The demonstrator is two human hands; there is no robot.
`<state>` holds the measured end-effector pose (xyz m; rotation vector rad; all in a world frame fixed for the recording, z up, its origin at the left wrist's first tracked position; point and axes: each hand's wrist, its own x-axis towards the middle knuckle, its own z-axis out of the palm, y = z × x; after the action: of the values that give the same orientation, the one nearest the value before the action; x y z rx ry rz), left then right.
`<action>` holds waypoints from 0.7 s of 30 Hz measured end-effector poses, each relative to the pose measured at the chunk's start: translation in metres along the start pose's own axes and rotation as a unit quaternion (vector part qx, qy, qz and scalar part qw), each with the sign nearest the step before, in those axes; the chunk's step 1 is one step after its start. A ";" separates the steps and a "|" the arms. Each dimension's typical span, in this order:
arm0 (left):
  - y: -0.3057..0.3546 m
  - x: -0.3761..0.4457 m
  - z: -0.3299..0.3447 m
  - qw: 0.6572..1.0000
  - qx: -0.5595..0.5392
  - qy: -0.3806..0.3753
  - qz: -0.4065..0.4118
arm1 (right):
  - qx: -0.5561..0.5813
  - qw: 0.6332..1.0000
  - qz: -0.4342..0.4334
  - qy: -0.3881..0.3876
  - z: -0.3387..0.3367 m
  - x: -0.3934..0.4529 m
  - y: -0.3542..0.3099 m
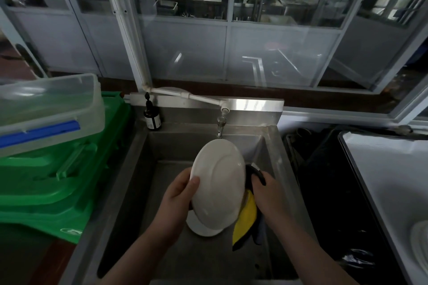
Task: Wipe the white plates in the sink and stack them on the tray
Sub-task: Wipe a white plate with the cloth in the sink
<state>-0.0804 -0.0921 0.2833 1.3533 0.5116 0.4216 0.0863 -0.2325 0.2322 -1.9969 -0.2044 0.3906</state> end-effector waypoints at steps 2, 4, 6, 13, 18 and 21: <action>0.000 0.002 -0.002 1.000 0.000 0.000 0.001 | 0.013 1.000 0.025 -0.006 0.005 -0.002 0.006; -0.002 0.003 -0.002 1.000 0.002 -0.001 -0.005 | 0.023 0.999 0.040 -0.001 0.011 -0.004 0.010; -0.005 0.002 0.000 1.000 0.005 0.000 -0.015 | 0.025 0.999 0.046 0.013 0.014 -0.005 0.012; -0.005 0.004 -0.001 0.998 0.004 -0.023 -0.053 | 0.005 0.999 -0.045 0.021 0.016 -0.005 -0.010; -0.007 0.005 0.001 0.997 -0.026 -0.030 -0.065 | -0.052 0.988 -0.144 0.021 0.022 -0.007 -0.030; -0.011 0.006 0.000 0.996 -0.042 -0.028 -0.072 | -0.074 0.975 -0.208 0.012 0.028 -0.019 -0.040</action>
<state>-0.0754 -0.0901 0.2720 1.2356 0.5363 0.2829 0.0596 -0.1975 0.2606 -2.0362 -0.6399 0.0842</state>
